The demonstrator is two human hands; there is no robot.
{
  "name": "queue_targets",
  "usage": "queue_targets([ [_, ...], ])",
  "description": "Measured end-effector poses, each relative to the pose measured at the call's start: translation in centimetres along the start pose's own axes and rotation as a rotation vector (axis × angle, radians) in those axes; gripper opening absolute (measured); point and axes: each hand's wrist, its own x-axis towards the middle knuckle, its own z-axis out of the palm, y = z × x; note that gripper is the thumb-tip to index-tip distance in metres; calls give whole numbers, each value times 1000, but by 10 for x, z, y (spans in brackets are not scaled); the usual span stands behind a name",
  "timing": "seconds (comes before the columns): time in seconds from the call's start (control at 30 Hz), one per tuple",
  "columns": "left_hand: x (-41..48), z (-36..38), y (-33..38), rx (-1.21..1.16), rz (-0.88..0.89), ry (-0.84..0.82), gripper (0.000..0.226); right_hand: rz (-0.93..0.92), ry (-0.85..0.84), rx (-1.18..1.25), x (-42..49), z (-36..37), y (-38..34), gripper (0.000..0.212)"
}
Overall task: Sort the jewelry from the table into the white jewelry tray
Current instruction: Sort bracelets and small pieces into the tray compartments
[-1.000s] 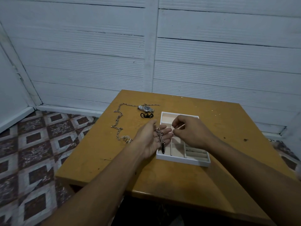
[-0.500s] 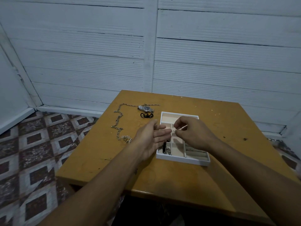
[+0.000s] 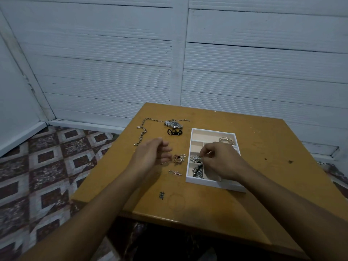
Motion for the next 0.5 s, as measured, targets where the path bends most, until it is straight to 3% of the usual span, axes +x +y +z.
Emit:
queue_targets([
  [0.2, -4, -39, -23, 614, 347, 83, 22, -192, 31, -267, -4, 18, 1, 16],
  [0.5, -12, -60, -42, 1003, 462, 15, 31, -86, -153, -360, -9, 12, -12, 16],
])
